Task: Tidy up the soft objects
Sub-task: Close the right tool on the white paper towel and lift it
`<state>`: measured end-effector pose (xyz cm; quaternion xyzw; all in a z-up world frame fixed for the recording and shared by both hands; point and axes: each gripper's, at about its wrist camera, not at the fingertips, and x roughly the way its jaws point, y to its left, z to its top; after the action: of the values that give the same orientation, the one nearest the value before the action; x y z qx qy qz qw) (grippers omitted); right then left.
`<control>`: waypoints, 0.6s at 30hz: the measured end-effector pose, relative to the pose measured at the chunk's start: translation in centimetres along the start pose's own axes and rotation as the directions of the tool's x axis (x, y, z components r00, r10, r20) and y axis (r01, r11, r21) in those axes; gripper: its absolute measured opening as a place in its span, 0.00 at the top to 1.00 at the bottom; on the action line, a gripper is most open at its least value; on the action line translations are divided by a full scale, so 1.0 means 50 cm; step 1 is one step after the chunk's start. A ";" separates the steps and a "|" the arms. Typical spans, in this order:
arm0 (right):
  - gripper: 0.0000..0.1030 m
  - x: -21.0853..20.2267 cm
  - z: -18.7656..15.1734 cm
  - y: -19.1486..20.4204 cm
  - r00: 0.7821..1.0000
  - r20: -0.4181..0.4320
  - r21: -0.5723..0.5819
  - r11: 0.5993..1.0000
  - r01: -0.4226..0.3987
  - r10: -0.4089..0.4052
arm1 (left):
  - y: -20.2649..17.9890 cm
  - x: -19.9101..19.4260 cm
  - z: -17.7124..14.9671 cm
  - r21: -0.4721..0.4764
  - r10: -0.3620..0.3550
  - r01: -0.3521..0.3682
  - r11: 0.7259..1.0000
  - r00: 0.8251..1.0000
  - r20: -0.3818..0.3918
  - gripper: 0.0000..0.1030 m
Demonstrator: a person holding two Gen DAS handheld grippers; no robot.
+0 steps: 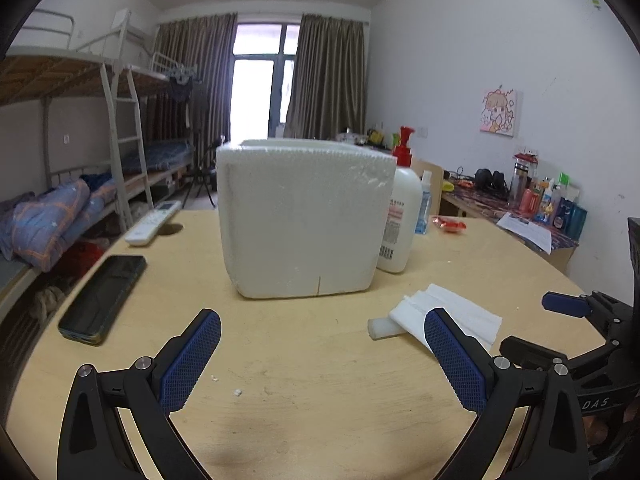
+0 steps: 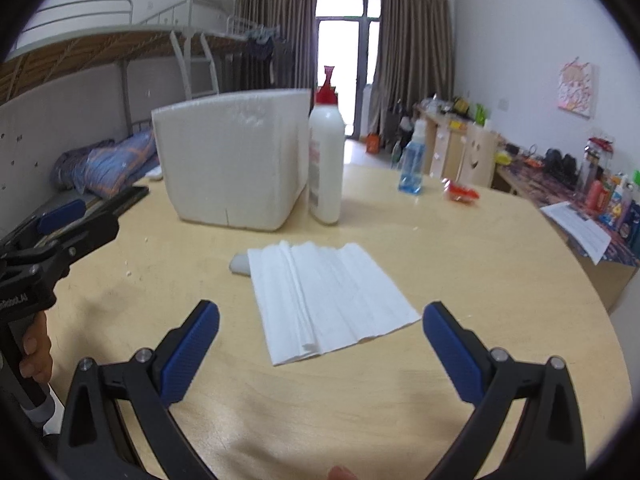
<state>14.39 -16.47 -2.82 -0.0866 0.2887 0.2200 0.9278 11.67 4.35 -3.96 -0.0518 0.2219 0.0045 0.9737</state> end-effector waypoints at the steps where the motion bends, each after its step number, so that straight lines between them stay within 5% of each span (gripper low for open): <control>1: 0.00 0.004 0.001 0.000 1.000 -0.005 -0.004 1.000 -0.003 0.003 | -0.001 0.003 0.000 -0.002 0.001 -0.001 1.000 1.000 -0.003 0.01; 6: 0.01 0.029 0.007 -0.001 0.999 -0.046 -0.021 1.000 -0.017 0.016 | -0.007 0.032 -0.001 0.025 0.016 -0.015 1.000 0.998 -0.054 0.01; 13: 0.22 0.075 0.012 -0.006 0.991 -0.125 -0.028 0.998 -0.055 0.051 | -0.009 0.064 0.007 0.038 0.021 -0.017 0.999 0.995 -0.098 0.01; 18: 0.22 0.098 0.015 -0.012 0.982 -0.170 -0.029 0.996 -0.084 0.078 | -0.012 0.084 0.013 0.040 0.015 -0.010 0.999 0.992 -0.124 0.01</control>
<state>18.61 -15.02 -5.00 -0.1099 0.3653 0.2546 0.8886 15.74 3.76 -5.14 -0.0314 0.2824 0.0028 0.9588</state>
